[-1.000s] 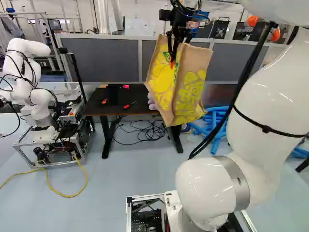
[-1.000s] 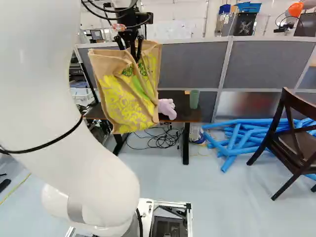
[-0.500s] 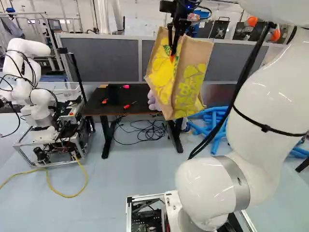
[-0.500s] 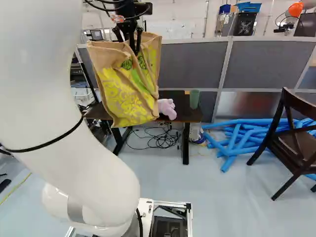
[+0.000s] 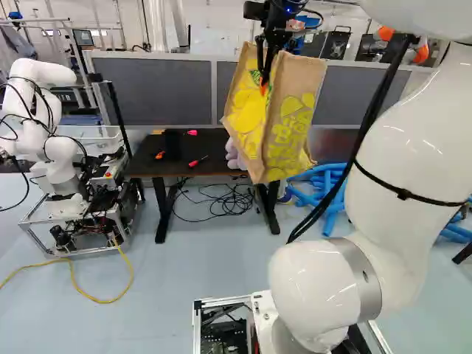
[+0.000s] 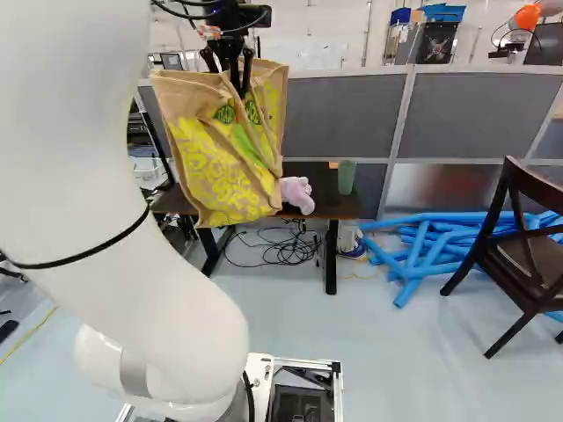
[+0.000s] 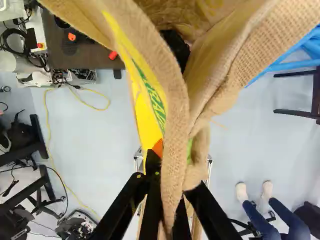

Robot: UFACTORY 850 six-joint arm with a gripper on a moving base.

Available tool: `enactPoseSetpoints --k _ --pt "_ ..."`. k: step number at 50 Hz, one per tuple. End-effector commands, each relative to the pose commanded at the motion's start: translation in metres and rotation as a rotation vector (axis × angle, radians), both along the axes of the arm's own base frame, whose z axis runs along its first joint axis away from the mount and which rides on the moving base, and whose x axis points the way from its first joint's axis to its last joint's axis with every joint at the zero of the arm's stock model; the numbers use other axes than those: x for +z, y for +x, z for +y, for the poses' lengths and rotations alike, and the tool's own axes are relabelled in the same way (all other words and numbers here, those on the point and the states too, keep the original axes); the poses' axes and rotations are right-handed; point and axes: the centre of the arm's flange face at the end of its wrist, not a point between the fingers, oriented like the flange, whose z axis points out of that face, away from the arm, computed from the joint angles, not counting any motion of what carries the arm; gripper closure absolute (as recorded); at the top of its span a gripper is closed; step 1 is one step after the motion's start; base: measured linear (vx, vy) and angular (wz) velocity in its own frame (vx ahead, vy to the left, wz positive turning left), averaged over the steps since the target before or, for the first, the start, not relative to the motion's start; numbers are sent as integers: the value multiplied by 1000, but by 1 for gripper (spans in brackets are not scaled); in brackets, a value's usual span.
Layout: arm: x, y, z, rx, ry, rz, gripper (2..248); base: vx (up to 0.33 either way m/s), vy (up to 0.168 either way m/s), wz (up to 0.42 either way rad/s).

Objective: Pick up the bag on the ground and place it on the table

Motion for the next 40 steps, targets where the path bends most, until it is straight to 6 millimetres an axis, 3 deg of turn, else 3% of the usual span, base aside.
enactPoseSetpoints --k 40 --pt "0 0 0 0 0 0 229 133 2 -4"
